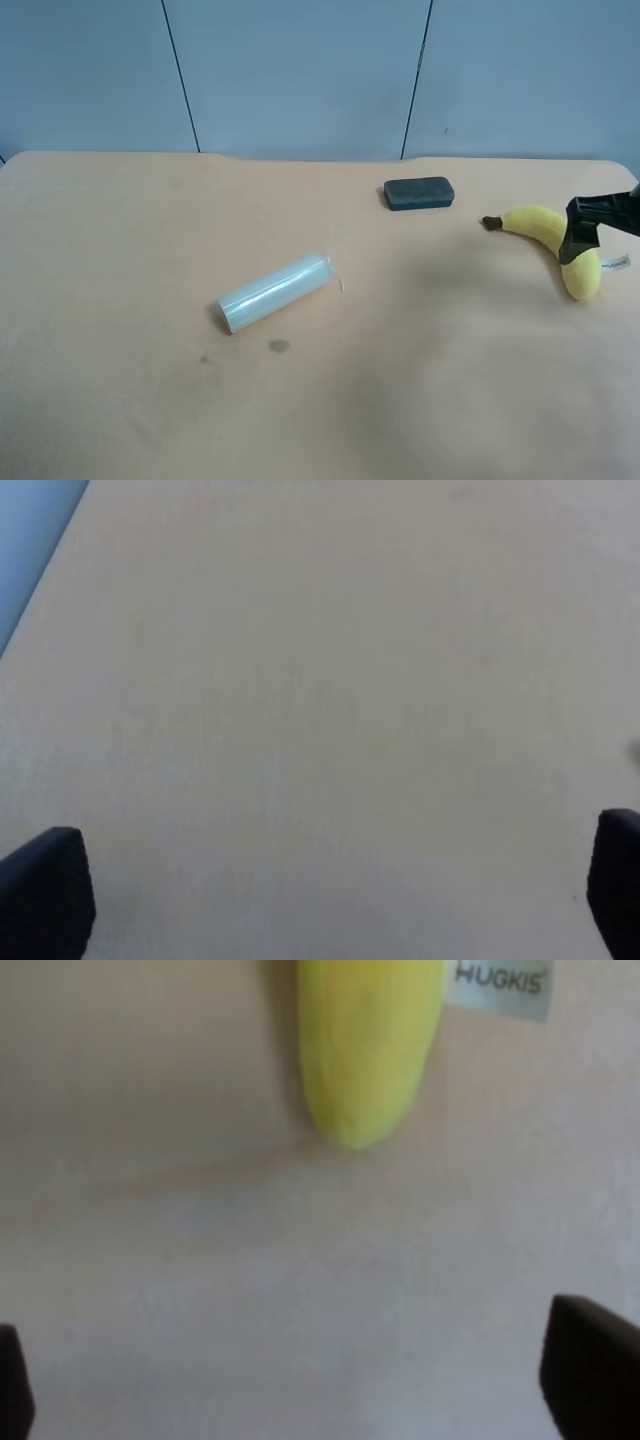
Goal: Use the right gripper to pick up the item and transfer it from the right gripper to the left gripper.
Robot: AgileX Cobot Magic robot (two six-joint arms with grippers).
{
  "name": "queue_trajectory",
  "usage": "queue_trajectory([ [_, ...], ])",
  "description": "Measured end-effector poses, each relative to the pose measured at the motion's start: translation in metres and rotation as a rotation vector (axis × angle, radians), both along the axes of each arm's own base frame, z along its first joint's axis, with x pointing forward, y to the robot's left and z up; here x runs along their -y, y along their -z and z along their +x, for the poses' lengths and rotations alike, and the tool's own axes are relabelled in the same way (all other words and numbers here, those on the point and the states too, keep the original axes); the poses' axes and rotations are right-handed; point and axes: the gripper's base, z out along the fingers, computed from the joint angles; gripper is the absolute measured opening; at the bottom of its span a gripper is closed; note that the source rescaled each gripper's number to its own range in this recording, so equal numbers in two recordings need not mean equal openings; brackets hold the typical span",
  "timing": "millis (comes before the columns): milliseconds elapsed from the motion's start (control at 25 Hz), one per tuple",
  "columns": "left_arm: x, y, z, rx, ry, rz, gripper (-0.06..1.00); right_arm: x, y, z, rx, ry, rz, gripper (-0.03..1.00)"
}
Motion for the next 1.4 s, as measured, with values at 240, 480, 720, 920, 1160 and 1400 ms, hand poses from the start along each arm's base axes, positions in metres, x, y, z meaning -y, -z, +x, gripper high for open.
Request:
queue_trajectory([
  [240,0.0,0.0,0.0,0.0,0.0,0.0,1.0,0.017,0.015,0.004,-0.039,0.018,0.003,1.0],
  [480,0.0,0.0,0.0,0.0,0.0,0.0,1.0,0.024,0.01,0.026,-0.086,-0.011,0.002,1.0],
  [720,0.0,0.0,0.0,0.0,0.0,0.0,1.0,0.031,0.007,0.057,-0.142,-0.052,0.004,1.0],
  [920,0.0,0.0,0.0,0.0,0.0,0.0,1.0,0.037,0.028,0.069,-0.214,-0.08,-0.018,1.0],
  [1160,0.0,0.0,0.0,0.0,0.0,0.0,1.0,0.052,0.064,0.072,-0.291,-0.069,-0.004,1.0],
  [1400,0.0,0.0,0.0,0.0,0.0,0.0,1.0,0.064,0.079,0.076,-0.275,-0.084,-0.009,1.0],
])
